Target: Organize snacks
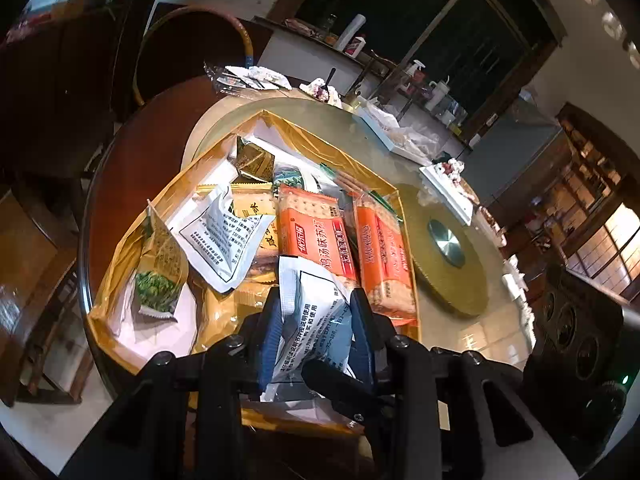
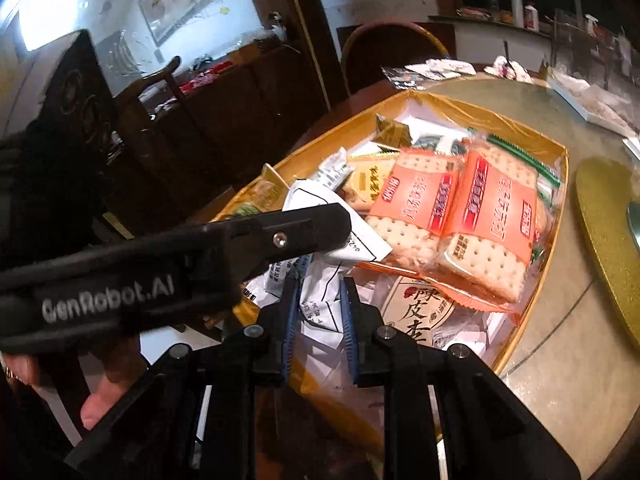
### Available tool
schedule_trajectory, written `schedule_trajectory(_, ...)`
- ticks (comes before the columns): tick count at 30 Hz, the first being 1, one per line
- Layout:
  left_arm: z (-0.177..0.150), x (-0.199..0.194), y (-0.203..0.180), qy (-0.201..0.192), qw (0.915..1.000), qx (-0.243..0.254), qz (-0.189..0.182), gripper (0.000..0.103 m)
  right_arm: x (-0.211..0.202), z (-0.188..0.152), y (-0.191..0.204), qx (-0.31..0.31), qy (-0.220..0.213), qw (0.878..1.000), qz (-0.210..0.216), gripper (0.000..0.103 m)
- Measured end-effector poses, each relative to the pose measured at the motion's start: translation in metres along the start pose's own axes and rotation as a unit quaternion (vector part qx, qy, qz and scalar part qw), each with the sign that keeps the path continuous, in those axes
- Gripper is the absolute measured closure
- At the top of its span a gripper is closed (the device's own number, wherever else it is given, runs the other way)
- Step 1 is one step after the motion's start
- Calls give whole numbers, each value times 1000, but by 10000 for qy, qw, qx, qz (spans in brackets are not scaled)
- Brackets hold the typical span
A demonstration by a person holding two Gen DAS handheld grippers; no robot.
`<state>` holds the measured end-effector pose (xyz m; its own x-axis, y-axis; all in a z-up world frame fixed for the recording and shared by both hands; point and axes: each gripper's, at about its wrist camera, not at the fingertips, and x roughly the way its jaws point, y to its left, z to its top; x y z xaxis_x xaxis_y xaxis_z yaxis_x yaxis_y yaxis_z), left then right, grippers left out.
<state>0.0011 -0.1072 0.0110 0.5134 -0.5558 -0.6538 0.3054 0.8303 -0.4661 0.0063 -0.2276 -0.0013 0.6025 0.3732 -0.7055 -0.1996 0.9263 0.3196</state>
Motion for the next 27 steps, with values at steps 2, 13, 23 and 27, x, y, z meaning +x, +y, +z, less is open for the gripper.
schedule_trajectory(2,0,2,0,-41,10000,32,62,64,1,-1,-3,107,-23,9999,-133,77)
schedule_trajectory(13,0,-47,-13,-1010,9886,449,1026,20,-35,-13,14,281,-535,9967,-533,24)
schedule_trajectory(23,-24,-65,-38,-993,9647,964,2242,20,-69,-44,-3,1006,-644,9840,-1323,24)
schedule_trajectory(27,-35,-76,-43,-1001,9615,1019,2349,20,-84,-48,-4,1135,-764,9807,-1400,24)
